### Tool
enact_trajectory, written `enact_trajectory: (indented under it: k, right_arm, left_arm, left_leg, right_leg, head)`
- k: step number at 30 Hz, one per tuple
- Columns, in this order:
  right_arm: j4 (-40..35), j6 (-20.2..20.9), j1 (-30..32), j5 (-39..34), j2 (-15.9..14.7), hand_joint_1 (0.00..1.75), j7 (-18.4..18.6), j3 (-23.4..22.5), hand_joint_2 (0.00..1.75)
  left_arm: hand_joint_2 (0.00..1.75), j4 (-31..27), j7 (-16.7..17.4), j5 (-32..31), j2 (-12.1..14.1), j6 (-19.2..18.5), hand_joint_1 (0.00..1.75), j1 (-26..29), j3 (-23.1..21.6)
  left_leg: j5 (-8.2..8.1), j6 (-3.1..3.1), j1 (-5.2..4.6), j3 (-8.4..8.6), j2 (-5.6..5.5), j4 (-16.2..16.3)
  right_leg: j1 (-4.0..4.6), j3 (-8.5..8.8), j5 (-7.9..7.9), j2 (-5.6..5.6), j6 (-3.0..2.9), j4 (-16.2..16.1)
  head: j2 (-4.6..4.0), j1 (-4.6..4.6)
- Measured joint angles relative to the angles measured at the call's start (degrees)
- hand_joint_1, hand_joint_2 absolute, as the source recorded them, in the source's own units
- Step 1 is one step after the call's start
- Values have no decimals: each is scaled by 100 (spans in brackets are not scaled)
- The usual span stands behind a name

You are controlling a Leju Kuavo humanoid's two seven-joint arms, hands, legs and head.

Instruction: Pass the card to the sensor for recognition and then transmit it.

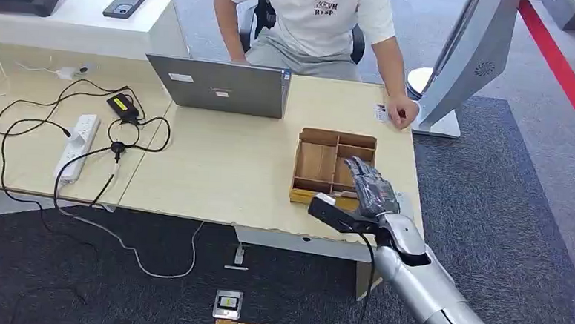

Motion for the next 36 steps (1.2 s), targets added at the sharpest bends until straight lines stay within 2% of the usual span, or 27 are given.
enact_trajectory:
  k: [21,22,23,36]
  right_arm:
    - [192,-9,-20,-17,-24,0,11,-7,175]
    - [192,-9,-20,-20,-28,112,11,-9,175]
    - [192,-9,-19,-20,-31,175,11,-9,175]
    - [190,85,-13,-48,-39,175,55,-13,175]
  left_arm:
    - [0,0,-22,-22,-9,-42,0,0,0]
    - [0,0,-35,-22,-7,-41,0,0,0]
    - [0,0,-39,-26,-7,-42,0,0,0]
    - [0,2,-46,-44,0,-94,0,0,0]
  left_leg:
    - [0,0,0,1,0,0]
    - [0,0,0,1,0,0]
    - [0,0,0,1,0,0]
    - [0,0,0,1,1,0]
  right_leg:
    - [0,-1,0,0,0,0]
    - [0,-1,0,0,0,0]
    - [0,-1,0,0,0,0]
    - [0,-1,0,0,0,0]
  head:
    - [0,0]
    - [0,2]
    - [0,2]
    - [0,2]
